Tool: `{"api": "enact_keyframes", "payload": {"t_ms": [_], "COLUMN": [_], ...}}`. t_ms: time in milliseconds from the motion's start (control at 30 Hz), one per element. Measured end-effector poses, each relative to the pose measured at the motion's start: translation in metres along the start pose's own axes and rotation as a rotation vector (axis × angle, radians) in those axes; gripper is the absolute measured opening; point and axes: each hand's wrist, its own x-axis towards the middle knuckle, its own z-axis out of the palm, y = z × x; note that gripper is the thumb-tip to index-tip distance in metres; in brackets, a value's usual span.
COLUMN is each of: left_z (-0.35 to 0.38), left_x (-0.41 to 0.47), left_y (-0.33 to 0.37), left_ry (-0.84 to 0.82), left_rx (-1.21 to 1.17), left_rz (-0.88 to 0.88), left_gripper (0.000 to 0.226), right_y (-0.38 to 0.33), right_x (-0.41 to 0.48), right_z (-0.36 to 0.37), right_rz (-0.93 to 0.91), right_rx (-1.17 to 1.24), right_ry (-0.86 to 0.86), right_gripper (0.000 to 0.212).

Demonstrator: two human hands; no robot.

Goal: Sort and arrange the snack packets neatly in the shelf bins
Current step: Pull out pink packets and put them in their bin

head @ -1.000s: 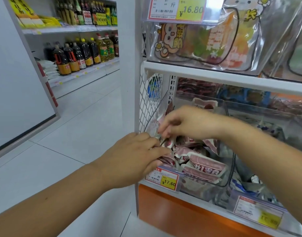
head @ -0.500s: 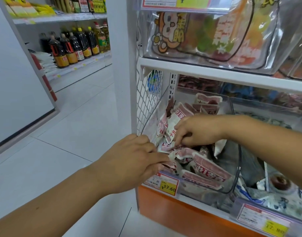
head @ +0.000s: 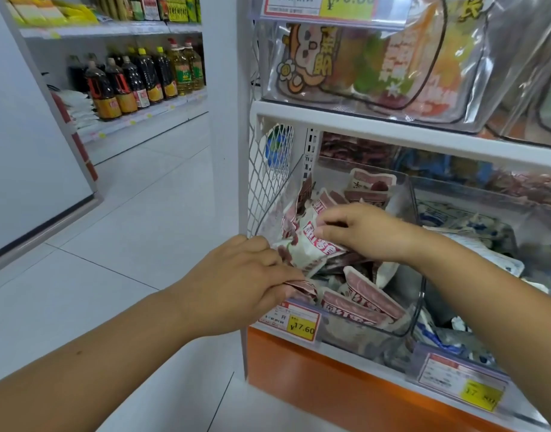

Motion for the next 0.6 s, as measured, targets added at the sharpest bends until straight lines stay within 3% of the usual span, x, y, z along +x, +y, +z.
{"api": "enact_keyframes", "payload": {"t_ms": [300,433,500,600], "left_z": [-0.004,-0.007,-0.007,-0.008], "left_x": [-0.001,0.003,0.005,0.001], "left_y": [0.004,0.006,0.007,0.007], "left_ry": [-0.008,-0.094,-0.071,0.017], "left_rx": [0.012,0.008,-0.001,-0.016], "left_rz": [-0.026,-0.042,-0.042,-0.079], "left_gripper": [0.047,0.057,0.053,0.047], "right_y": [-0.019,-0.039,-0.043,-0.042], "right_x": [0.000,0.012,0.017,0.009], "right_z": [0.000,0.009,0.022,0.018], "right_rz": [0.089,0.014,0.016,0.131], "right_rx": [0.070,-0.283,-0.338,-0.117], "right_ry": [-0.060,-0.229,-0.300,-0.347], "right_gripper": [0.026,0.030,0.029,0.030]}}
